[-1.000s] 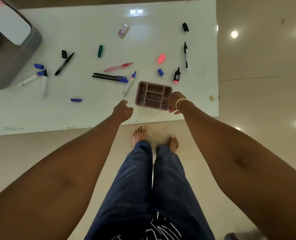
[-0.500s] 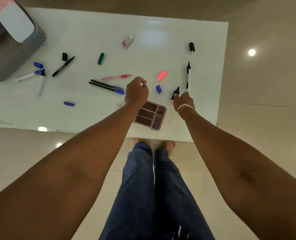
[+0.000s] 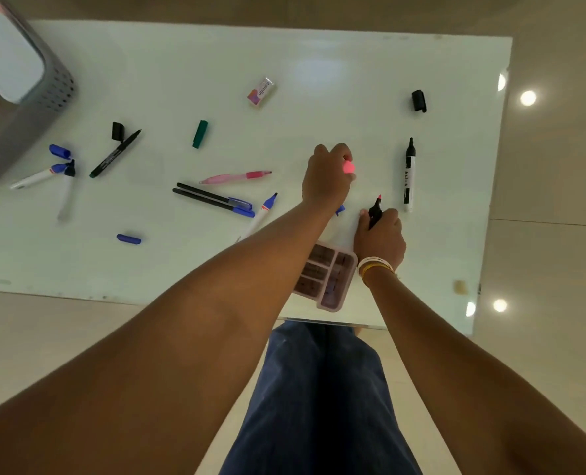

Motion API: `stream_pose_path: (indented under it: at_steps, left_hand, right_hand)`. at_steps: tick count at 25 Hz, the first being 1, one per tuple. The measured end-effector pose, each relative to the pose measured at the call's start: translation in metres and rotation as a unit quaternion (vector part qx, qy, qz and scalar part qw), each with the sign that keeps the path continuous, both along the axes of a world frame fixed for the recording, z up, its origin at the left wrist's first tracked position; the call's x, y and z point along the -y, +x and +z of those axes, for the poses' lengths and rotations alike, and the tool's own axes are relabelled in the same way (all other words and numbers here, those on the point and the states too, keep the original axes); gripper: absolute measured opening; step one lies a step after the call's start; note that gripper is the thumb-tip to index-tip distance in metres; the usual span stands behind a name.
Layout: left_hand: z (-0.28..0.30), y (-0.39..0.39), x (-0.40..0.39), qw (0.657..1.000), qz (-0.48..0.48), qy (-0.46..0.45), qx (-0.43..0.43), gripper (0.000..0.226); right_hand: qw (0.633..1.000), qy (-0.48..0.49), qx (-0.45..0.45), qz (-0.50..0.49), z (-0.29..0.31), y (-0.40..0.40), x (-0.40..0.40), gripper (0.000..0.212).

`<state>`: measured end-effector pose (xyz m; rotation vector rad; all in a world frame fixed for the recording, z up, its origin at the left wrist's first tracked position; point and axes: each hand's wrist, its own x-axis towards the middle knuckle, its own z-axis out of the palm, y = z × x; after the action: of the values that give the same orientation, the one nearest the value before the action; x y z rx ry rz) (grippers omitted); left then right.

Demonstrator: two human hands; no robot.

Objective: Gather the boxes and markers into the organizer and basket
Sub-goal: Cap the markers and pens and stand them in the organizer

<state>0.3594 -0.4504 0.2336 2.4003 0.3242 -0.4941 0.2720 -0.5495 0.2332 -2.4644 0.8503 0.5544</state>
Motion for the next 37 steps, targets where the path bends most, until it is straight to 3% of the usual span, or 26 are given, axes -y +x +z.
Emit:
stream_pose_path:
  at_steps: [3, 5, 7, 9, 12, 14, 20, 24, 30, 34, 37]
  left_hand:
    - [0.000, 0.005, -0.003, 0.998, 0.041, -0.037, -0.008, 0.023]
    - [0.009, 0.011, -0.013, 0.980, 0.140, -0.124, -0.068, 0.023]
    - [0.027, 0.012, -0.023, 0.914, 0.280, -0.260, -0.138, 0.021]
    - [0.047, 0.008, -0.035, 0.816, 0.385, -0.390, -0.186, 0.019]
    - [0.065, -0.001, -0.058, 0.664, 0.478, -0.546, -0.181, 0.017]
    - [0.072, -0.007, -0.068, 0.626, 0.501, -0.576, -0.160, 0.016]
    - [0.082, -0.024, -0.083, 0.609, 0.506, -0.597, -0.132, 0.018]
    - [0.088, -0.031, -0.090, 0.644, 0.478, -0.584, -0.127, 0.011]
    - [0.094, -0.035, -0.096, 0.739, 0.402, -0.529, -0.112, 0.007]
    - [0.094, -0.038, -0.103, 0.756, 0.384, -0.521, -0.094, 0.006]
    - [0.101, -0.038, -0.102, 0.778, 0.363, -0.505, -0.092, 0.007]
  right_hand:
    - [1.000, 0.008, -0.006, 0.001, 0.002, 0.002, 0.001, 0.038]
    - [0.999, 0.040, -0.005, -0.013, 0.011, 0.007, 0.002, 0.036]
    - [0.995, 0.096, 0.022, -0.026, 0.023, 0.013, -0.003, 0.030]
    - [0.983, 0.170, 0.068, -0.029, 0.038, 0.023, -0.011, 0.024]
    - [0.960, 0.254, 0.120, 0.017, 0.062, 0.037, -0.031, 0.020]
    - [0.950, 0.265, 0.152, 0.058, 0.074, 0.044, -0.041, 0.021]
    - [0.941, 0.230, 0.206, 0.136, 0.079, 0.044, -0.058, 0.025]
    - [0.938, 0.188, 0.212, 0.198, 0.081, 0.042, -0.061, 0.026]
    - [0.929, 0.152, 0.135, 0.309, 0.091, 0.040, -0.071, 0.027]
    - [0.929, 0.158, 0.097, 0.321, 0.098, 0.040, -0.075, 0.013]
    - [0.932, 0.165, 0.086, 0.311, 0.101, 0.034, -0.082, 0.017]
